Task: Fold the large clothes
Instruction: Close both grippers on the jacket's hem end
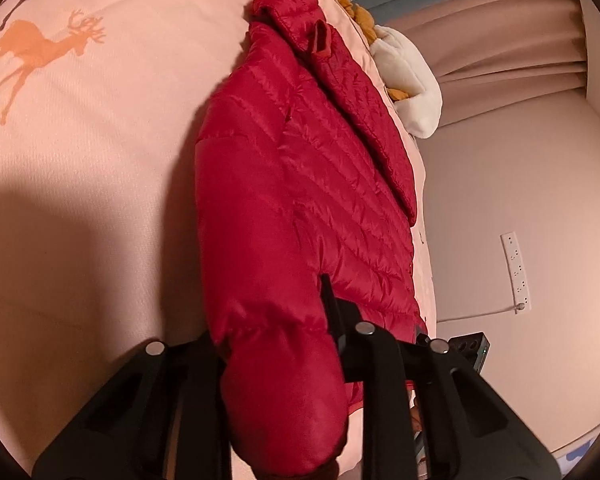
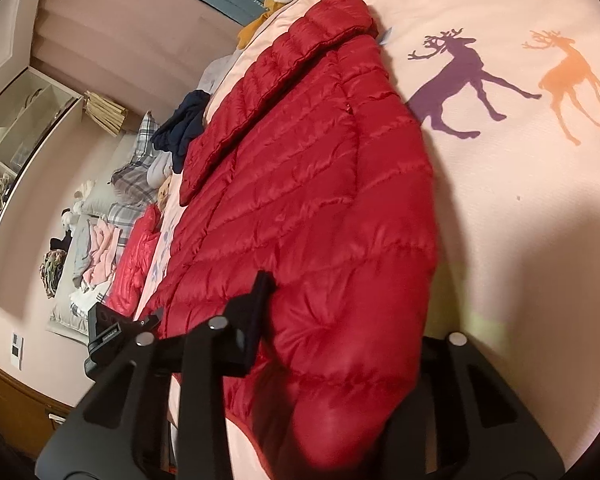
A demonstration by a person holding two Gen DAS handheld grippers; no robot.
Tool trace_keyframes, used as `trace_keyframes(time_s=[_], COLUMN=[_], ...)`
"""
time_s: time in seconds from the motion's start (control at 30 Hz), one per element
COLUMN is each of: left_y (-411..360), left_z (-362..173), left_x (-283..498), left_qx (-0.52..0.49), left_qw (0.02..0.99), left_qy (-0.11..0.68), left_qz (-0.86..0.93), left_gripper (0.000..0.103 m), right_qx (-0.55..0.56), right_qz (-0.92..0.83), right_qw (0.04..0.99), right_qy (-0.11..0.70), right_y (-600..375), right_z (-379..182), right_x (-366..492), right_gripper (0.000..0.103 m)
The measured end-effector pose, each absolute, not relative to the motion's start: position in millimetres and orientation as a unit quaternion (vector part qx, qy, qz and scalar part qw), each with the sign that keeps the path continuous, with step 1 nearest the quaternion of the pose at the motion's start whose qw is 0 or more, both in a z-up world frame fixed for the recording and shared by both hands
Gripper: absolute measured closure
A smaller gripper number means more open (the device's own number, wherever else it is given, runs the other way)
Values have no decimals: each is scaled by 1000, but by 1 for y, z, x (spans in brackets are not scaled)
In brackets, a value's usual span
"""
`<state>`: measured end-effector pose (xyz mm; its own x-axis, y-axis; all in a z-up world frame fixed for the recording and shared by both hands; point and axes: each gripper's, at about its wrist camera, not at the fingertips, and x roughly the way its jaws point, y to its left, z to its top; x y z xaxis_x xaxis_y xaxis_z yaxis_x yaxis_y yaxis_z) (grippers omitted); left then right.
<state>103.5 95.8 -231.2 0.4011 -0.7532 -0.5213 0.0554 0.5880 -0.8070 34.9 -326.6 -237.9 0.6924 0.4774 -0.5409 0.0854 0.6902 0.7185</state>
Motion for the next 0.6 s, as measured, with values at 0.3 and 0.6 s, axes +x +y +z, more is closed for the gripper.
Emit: trace_keyframes(time_s=[0.3, 0.6], left_y=[90, 81], left_z=[-202, -178], left_x=[94, 87], left_qx=[-327, -299], left_qw=[784, 803], left_qy=[446, 419], left_qz=[-283, -302], left_gripper=[87, 87], right_qx=[373, 358], right_qz=[128, 137], right_qw=[851, 864], right_qy=[347, 326], right_y=[-320, -314], right_z=[-226, -205], right_x=[32, 29], right_gripper=[88, 90])
